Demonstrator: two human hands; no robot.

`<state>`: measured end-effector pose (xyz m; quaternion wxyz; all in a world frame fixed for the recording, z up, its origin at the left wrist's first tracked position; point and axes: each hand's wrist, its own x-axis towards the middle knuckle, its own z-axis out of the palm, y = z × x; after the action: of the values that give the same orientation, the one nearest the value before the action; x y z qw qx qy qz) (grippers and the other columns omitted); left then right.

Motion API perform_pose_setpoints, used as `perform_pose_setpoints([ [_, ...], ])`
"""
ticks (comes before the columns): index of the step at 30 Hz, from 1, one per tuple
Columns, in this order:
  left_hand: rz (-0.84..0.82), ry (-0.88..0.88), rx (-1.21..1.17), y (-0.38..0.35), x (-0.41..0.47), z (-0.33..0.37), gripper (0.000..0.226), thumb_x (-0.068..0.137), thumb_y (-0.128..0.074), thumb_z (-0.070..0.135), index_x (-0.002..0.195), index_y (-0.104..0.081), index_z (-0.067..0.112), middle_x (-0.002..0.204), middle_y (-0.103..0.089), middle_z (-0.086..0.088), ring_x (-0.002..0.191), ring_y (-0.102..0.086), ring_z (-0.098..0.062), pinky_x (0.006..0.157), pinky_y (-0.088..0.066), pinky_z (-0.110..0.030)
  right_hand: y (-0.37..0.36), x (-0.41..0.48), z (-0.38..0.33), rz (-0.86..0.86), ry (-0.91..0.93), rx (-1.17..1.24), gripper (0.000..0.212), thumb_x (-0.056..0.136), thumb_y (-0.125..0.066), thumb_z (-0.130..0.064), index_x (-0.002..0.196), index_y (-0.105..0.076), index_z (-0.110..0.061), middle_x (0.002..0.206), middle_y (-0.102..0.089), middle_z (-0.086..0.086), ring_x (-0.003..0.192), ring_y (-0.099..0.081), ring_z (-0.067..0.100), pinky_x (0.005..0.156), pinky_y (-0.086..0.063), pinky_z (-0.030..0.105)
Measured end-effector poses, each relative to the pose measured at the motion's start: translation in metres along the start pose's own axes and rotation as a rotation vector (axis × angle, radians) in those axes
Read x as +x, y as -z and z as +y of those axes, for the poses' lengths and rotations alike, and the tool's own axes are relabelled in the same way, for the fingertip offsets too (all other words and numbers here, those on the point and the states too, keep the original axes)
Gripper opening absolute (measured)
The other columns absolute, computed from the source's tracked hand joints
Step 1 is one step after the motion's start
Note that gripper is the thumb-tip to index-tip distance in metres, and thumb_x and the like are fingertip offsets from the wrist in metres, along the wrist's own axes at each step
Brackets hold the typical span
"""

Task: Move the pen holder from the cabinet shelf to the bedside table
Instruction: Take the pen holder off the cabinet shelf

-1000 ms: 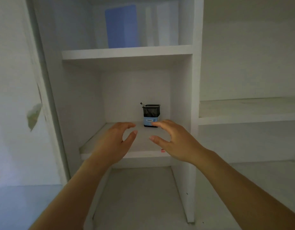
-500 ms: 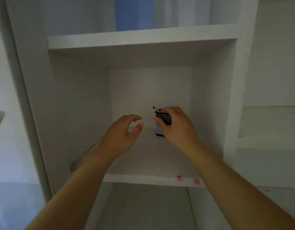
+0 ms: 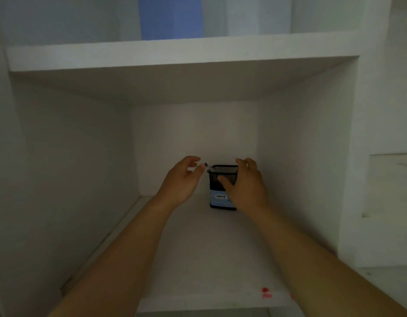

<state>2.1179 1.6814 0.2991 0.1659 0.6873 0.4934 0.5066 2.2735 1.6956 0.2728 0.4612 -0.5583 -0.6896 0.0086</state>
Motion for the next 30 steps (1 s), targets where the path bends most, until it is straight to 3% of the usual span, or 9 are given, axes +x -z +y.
perform_pose_setpoints([
  [2,0.009,0.035,-0.069,-0.007,0.007,-0.004,0.038,0.094,-0.043,0.036,0.130,-0.047,0.023,0.119,-0.048,0.007,0.099,-0.045,-0.007,0.069,-0.034,-0.001,-0.007,0.003,0.005,-0.013,-0.008,0.042,0.073,0.089,-0.056,-0.041,0.145,-0.021,-0.011,0.155,-0.013,0.013,0.140,-0.020,0.027,0.110,-0.023,0.034],
  [5,0.011,0.071,-0.127,-0.014,0.011,-0.018,0.043,0.094,-0.041,0.039,0.135,-0.039,0.026,0.126,-0.044,0.008,0.106,-0.042,-0.007,0.088,-0.037,-0.021,-0.014,0.005,0.012,0.004,-0.025,0.126,0.075,0.087,-0.059,-0.039,0.146,-0.020,-0.012,0.154,-0.017,0.014,0.138,-0.024,0.025,0.109,-0.022,0.029],
  [12,-0.206,0.084,-0.058,-0.029,0.005,-0.036,0.058,0.091,-0.042,0.044,0.144,-0.022,0.031,0.140,-0.039,0.007,0.113,-0.043,-0.006,0.093,-0.030,-0.019,-0.011,0.012,0.016,-0.043,-0.068,0.254,0.076,0.087,-0.061,-0.033,0.146,-0.018,-0.011,0.146,-0.035,0.008,0.131,-0.035,0.020,0.091,-0.019,0.009],
  [15,-0.249,0.081,-0.139,-0.031,0.003,-0.030,0.051,0.092,-0.044,0.042,0.139,-0.023,0.041,0.133,-0.042,0.011,0.109,-0.046,-0.004,0.092,-0.036,-0.021,-0.013,0.010,0.013,-0.078,-0.020,0.296,0.064,0.087,-0.063,-0.027,0.141,-0.032,-0.010,0.130,-0.052,0.005,0.117,-0.049,0.019,0.089,-0.030,0.011],
  [18,-0.260,0.086,-0.185,-0.030,-0.003,-0.022,0.038,0.093,-0.045,0.040,0.122,-0.025,0.052,0.124,-0.042,0.014,0.109,-0.045,-0.004,0.095,-0.038,-0.025,-0.011,0.008,0.011,-0.076,0.014,0.332,0.047,0.087,-0.063,-0.020,0.130,-0.046,-0.011,0.111,-0.055,0.000,0.102,-0.053,0.014,0.082,-0.036,0.012],
  [21,-0.235,0.090,-0.213,-0.027,-0.010,-0.015,0.029,0.092,-0.046,0.040,0.110,-0.030,0.056,0.123,-0.046,0.013,0.116,-0.045,-0.005,0.105,-0.036,-0.033,-0.010,0.003,0.011,-0.103,0.035,0.322,0.044,0.089,-0.061,-0.020,0.130,-0.046,-0.013,0.119,-0.057,0.006,0.105,-0.054,0.016,0.086,-0.038,0.016],
  [26,-0.204,0.096,-0.230,-0.019,-0.028,-0.002,0.024,0.093,-0.045,0.040,0.098,-0.035,0.061,0.113,-0.052,0.018,0.116,-0.047,-0.006,0.106,-0.035,-0.037,-0.002,-0.011,0.003,-0.135,0.017,0.341,0.059,0.091,-0.058,-0.021,0.143,-0.031,-0.012,0.135,-0.049,0.009,0.119,-0.050,0.022,0.102,-0.037,0.026],
  [30,-0.166,0.103,-0.208,-0.004,-0.048,0.000,0.023,0.093,-0.044,0.040,0.099,-0.036,0.061,0.108,-0.052,0.023,0.114,-0.049,-0.005,0.105,-0.036,-0.036,0.009,-0.031,-0.006,-0.173,0.088,0.339,0.058,0.090,-0.059,-0.024,0.141,-0.032,-0.015,0.135,-0.048,0.005,0.118,-0.050,0.018,0.099,-0.037,0.022],
])
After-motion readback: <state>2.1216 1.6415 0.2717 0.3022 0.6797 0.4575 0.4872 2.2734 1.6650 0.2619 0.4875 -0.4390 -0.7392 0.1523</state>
